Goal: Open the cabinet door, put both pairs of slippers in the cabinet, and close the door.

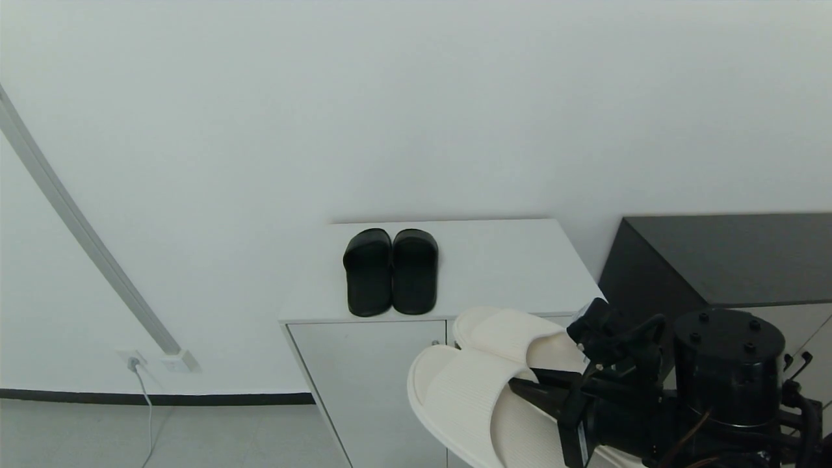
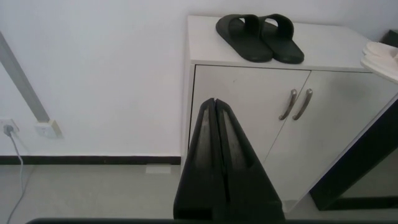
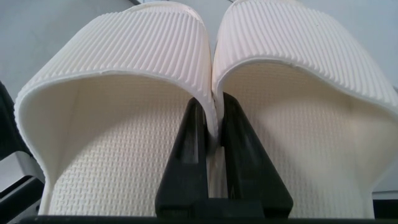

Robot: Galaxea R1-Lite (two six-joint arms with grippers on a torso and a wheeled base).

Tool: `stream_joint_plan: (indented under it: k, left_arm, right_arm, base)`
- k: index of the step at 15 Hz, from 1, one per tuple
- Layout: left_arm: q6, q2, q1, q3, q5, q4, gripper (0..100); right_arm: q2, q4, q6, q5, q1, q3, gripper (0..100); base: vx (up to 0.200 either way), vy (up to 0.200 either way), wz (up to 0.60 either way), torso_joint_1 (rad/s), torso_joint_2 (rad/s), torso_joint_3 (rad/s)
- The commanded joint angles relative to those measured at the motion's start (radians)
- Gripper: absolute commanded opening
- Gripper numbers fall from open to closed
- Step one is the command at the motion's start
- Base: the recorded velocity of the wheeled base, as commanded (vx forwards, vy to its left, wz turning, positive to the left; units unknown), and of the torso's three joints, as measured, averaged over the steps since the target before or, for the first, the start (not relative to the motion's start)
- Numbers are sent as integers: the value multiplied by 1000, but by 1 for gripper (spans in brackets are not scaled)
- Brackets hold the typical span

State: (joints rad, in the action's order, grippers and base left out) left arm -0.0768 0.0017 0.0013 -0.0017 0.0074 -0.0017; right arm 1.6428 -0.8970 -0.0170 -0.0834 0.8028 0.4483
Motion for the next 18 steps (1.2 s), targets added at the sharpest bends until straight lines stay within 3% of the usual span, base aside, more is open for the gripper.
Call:
stream_joint_plan:
  k: [1,9,10,18]
  left_arm:
    - [0,0,0,0,0,0,0]
    - [-4,1,-1,0,0,0,0]
    - [-4,0,-1,0,0,0,100]
    - [-6,0,0,0,3,0,100]
  right_arm:
    - [-4,-5,0,1,4,-5,0]
    - [-11,-26,0,1,16,-28,0]
    - [-9,-28,0,1,16,-28,0]
    - [-26,-28,0,1,30,-42,0]
  base:
    - [0,0,0,-95,178,119]
    - [0,0,0,-152,345,187]
    - [0,0,0,-163,383,203]
    - [0,0,0,-198,462,263]
